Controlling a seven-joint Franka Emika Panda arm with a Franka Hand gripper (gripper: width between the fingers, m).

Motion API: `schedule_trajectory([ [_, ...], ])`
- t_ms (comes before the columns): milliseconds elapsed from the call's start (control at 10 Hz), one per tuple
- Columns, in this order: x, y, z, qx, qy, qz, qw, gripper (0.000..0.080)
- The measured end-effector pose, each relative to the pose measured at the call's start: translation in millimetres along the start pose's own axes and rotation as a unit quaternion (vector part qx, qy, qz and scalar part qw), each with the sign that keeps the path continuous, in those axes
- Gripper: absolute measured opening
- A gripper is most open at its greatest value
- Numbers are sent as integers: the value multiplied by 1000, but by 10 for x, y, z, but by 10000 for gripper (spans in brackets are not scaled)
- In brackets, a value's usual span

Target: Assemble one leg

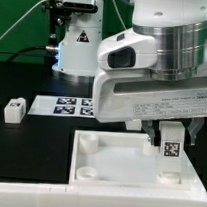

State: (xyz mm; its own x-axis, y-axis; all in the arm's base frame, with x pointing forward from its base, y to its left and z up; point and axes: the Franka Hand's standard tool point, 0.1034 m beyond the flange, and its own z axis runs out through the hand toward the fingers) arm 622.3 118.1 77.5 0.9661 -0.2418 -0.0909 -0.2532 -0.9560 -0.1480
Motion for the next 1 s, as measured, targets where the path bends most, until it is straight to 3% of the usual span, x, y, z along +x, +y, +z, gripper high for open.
schedule_trajectory([
  [200,26,-4,15,19,-2,201,979,295],
  [300,60,11,17,41,3,302,953,295],
  [400,72,27,17,58,-1,348,936,295],
  [500,84,12,20,70,-1,432,899,295],
  [700,47,-69,41,73,-14,547,834,295],
  [900,36,-85,47,72,-15,542,837,295],
  [1000,34,-90,48,72,-15,540,838,378],
])
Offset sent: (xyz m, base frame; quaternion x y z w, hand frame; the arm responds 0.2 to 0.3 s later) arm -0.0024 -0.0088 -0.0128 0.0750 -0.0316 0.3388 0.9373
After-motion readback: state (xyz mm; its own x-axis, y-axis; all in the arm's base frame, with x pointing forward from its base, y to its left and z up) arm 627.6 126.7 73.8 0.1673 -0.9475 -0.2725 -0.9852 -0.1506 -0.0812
